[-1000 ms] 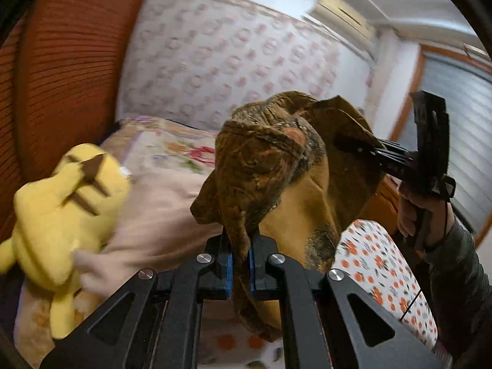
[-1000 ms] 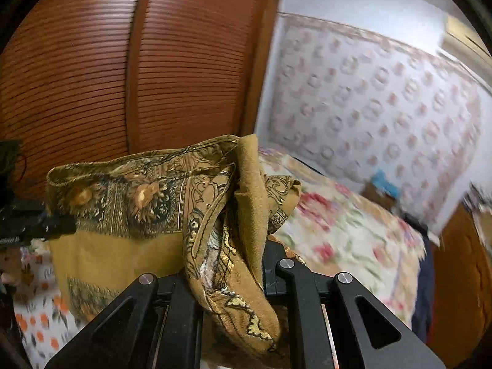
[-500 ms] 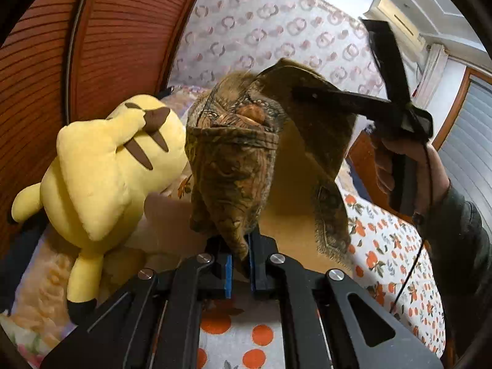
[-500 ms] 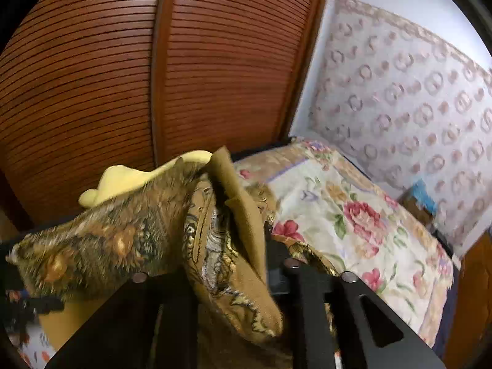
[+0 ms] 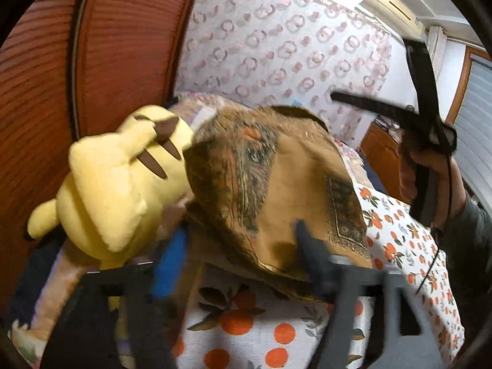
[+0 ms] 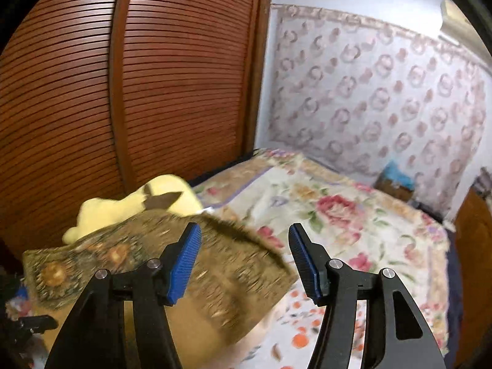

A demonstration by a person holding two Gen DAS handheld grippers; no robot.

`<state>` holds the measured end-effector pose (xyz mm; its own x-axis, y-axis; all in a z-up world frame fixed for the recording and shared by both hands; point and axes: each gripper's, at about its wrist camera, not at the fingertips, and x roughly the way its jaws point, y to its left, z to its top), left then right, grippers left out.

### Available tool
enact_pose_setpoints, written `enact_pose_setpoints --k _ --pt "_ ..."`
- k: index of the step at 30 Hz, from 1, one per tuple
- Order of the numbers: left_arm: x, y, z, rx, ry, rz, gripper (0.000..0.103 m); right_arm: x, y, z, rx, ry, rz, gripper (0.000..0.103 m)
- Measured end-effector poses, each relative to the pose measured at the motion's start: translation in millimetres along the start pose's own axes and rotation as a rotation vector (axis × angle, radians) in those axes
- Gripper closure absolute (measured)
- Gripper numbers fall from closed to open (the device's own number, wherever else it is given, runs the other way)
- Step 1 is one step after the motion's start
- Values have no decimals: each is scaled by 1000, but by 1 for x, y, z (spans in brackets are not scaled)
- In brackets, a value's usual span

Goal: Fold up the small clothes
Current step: 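Lift the folded shirt with both grippers and carry it toward the yellow plush toy, then lower the shirt beside the plush toy and open both grippers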

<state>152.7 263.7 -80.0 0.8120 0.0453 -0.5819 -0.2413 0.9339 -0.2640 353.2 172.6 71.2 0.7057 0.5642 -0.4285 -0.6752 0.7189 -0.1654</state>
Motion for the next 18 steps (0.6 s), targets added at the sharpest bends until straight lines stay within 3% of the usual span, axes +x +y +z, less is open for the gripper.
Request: enact_pose_setpoints --k 3,10,18 --pt "-11 -3 3 45 -29 54 17 8 -8 -10 16 49 80 42" --pt "-30 -9 5 76 -74 92 16 -25 -19 -51 68 126 217 42" --pt "-53 -23 3 103 -100 72 16 -48 -11 -82 50 155 226 42"
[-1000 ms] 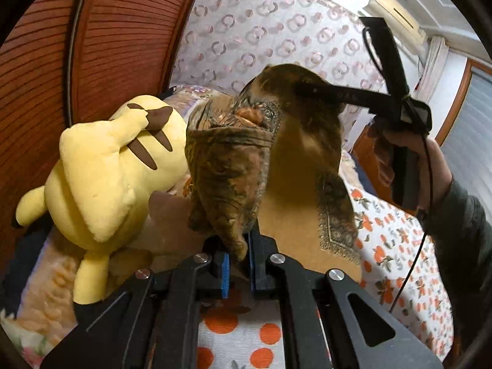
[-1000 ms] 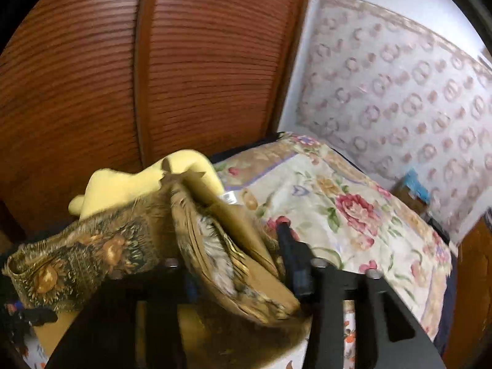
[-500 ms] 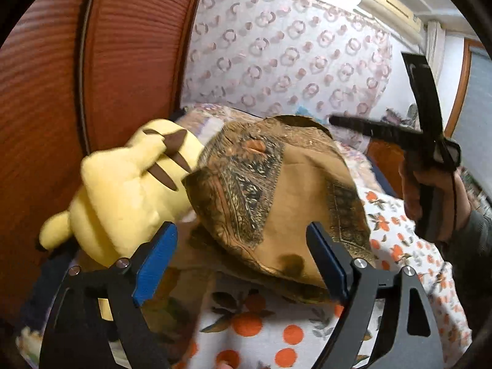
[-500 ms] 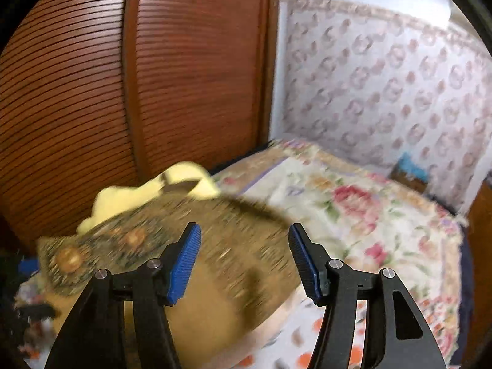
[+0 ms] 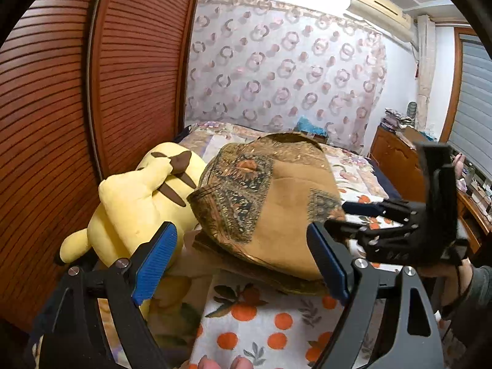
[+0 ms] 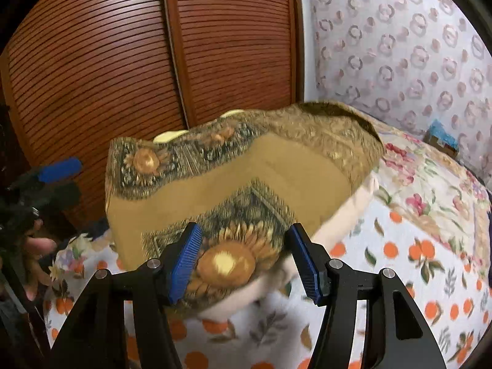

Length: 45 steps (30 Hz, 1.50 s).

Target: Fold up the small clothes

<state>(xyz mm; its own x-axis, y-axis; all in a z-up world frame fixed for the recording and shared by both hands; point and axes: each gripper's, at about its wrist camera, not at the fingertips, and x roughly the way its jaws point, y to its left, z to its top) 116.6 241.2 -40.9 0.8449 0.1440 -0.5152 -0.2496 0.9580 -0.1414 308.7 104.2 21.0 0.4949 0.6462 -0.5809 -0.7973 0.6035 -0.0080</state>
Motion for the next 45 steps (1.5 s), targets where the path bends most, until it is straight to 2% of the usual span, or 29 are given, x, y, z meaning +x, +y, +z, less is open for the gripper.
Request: enact_pose_setpoints --k 9,20,28,34,38,45 --pt "-27 -35 -2 78 -27 -20 16 -63 8 -19 20 -69 -68 42" --pt "-54 -99 -9 168 -58 -104 16 -173 25 -87 83 -166 -210 42" --pt "-78 -144 -11 211 -84 -147 16 -248 38 -120 137 -231 -314 23" --pt "-98 -168 -6 228 -108 -188 16 -298 45 -138 198 -301 -394 16" --pt "-105 -180 -7 235 -111 -189 16 -319 48 -149 242 -337 -446 15" --pt "-108 -190 -11 243 -107 -199 16 -327 50 -161 275 -364 -503 15"
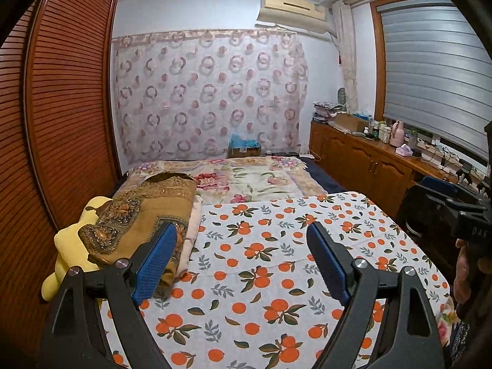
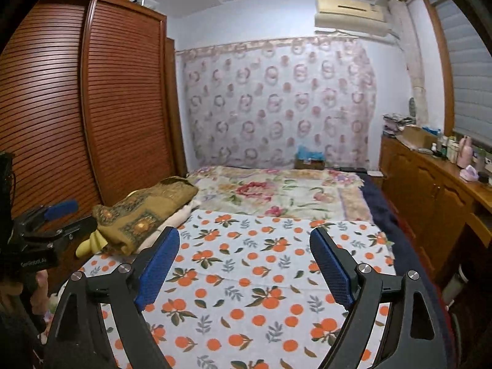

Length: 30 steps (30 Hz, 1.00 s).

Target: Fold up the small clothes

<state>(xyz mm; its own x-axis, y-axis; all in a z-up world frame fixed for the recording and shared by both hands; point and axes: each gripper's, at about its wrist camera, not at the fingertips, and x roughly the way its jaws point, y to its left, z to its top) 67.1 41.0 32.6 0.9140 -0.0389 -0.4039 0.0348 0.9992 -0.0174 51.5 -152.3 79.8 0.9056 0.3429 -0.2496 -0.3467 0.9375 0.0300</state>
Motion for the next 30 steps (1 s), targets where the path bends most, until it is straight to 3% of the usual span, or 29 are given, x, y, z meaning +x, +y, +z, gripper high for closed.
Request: enact_pose_setpoints --k 10,30 --pt "-1 -5 0 1 -1 -1 16 8 11 -7 -3 -1 -33 15" --pt "-1 -4 0 3 -1 0 16 7 -3 -3 -5 1 -32 15"
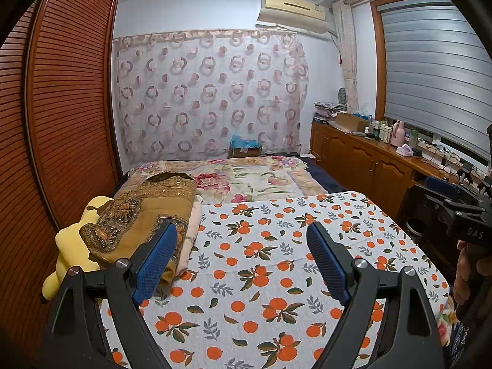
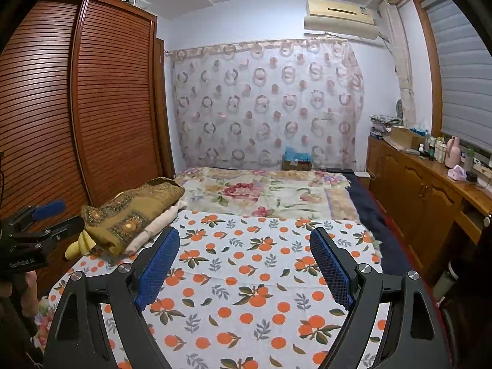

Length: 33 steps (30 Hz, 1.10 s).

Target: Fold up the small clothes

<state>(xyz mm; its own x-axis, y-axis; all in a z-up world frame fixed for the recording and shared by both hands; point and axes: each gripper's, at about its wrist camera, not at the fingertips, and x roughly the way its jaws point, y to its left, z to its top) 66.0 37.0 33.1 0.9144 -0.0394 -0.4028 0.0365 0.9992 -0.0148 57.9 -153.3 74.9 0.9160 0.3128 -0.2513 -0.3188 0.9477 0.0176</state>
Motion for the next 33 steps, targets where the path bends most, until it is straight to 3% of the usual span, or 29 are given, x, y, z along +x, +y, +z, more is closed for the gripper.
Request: enact_pose_setpoints --k 33 --pt "0 0 1 0 0 -2 16 -3 -9 1 -13 -9 6 15"
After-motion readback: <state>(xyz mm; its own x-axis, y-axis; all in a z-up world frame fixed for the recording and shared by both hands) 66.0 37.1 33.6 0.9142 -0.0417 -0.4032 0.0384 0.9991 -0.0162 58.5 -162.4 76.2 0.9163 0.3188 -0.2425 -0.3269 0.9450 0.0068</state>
